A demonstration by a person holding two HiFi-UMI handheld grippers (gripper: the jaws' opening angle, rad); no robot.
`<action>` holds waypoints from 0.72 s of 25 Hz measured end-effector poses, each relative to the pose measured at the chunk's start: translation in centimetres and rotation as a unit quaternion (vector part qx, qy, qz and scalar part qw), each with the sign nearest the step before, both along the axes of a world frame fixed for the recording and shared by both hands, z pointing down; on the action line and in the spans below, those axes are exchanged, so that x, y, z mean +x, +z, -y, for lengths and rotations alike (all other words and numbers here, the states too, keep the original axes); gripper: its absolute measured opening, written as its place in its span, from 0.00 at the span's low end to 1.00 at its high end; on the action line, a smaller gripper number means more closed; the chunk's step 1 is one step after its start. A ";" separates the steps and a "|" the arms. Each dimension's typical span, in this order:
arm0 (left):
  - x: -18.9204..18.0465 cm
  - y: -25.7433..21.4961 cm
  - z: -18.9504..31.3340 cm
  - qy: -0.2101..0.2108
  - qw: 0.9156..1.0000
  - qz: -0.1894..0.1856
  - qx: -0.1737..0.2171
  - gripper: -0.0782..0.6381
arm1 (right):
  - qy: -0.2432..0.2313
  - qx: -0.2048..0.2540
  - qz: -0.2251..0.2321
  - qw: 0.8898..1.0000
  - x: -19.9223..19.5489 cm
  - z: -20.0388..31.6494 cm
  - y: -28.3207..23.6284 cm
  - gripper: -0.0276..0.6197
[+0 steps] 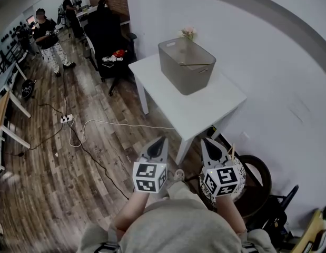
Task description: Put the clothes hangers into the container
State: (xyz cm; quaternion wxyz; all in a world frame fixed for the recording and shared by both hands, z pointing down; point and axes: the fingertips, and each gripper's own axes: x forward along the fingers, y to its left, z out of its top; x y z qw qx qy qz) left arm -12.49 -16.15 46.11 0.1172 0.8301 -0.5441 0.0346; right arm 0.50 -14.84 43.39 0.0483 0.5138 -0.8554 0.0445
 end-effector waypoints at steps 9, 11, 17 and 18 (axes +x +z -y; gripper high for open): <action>0.0 0.1 0.2 0.003 1.000 -0.001 -0.003 0.13 | 0.001 0.004 -0.001 1.000 -0.1 0.4 -0.1 0.04; 0.0 0.0 0.1 0.004 1.000 -0.001 -0.003 0.13 | 0.002 0.004 0.000 1.000 -0.2 0.3 -0.1 0.04; 0.1 0.0 0.2 0.004 1.000 -0.004 -0.003 0.13 | 0.001 0.003 -0.001 1.000 0.0 0.3 0.0 0.04; 0.2 0.0 0.3 0.004 1.000 -0.004 -0.003 0.13 | 0.001 0.003 -0.001 1.000 0.0 0.4 0.0 0.04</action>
